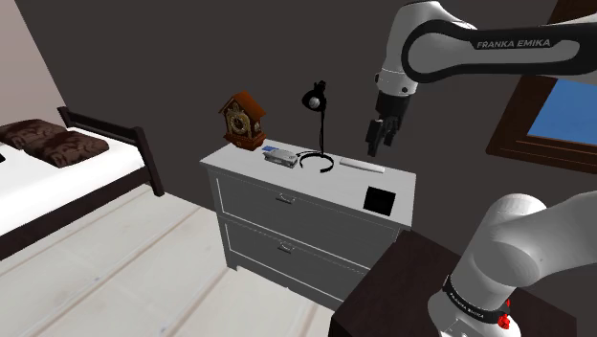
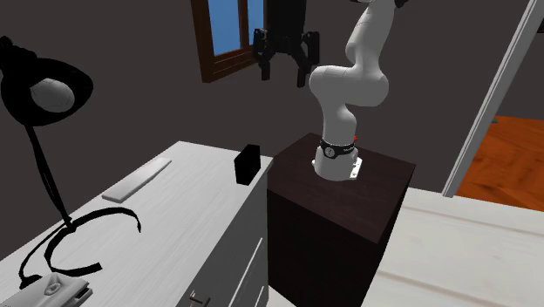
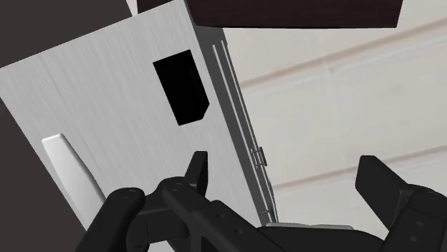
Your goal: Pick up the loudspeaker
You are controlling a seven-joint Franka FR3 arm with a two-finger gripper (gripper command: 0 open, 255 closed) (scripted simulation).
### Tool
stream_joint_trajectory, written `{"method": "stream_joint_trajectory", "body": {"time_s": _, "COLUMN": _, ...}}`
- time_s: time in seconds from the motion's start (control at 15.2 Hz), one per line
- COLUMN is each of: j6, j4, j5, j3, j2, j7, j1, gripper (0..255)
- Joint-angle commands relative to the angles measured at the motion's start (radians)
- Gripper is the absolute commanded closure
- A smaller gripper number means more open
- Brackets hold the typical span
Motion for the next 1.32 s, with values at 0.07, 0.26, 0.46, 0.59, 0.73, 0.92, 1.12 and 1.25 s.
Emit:
{"method": "stream_joint_trajectory", "body": {"time_s": 0.07, "j6": 0.024, "j4": -0.030, "j5": -0.009, "j3": -0.016, "j2": -0.003, "j7": -0.027, "j1": 0.000, "gripper": 0}}
{"method": "stream_joint_trajectory", "body": {"time_s": 0.26, "j6": 0.099, "j4": -0.114, "j5": -0.037, "j3": -0.065, "j2": -0.004, "j7": -0.110, "j1": -0.004, "gripper": 0}}
{"method": "stream_joint_trajectory", "body": {"time_s": 0.46, "j6": 0.179, "j4": -0.187, "j5": -0.068, "j3": -0.117, "j2": 0.012, "j7": -0.194, "j1": -0.011, "gripper": 0}}
{"method": "stream_joint_trajectory", "body": {"time_s": 0.59, "j6": 0.236, "j4": -0.229, "j5": -0.090, "j3": -0.153, "j2": 0.033, "j7": -0.250, "j1": -0.016, "gripper": 0}}
{"method": "stream_joint_trajectory", "body": {"time_s": 0.73, "j6": 0.296, "j4": -0.265, "j5": -0.112, "j3": -0.191, "j2": 0.062, "j7": -0.306, "j1": -0.022, "gripper": 0}}
{"method": "stream_joint_trajectory", "body": {"time_s": 0.92, "j6": 0.392, "j4": -0.307, "j5": -0.145, "j3": -0.249, "j2": 0.124, "j7": -0.393, "j1": -0.031, "gripper": 0}}
{"method": "stream_joint_trajectory", "body": {"time_s": 1.12, "j6": 0.495, "j4": -0.334, "j5": -0.172, "j3": -0.310, "j2": 0.208, "j7": -0.482, "j1": -0.035, "gripper": 0}}
{"method": "stream_joint_trajectory", "body": {"time_s": 1.25, "j6": 0.537, "j4": -0.341, "j5": -0.180, "j3": -0.335, "j2": 0.246, "j7": -0.517, "j1": -0.035, "gripper": 0}}
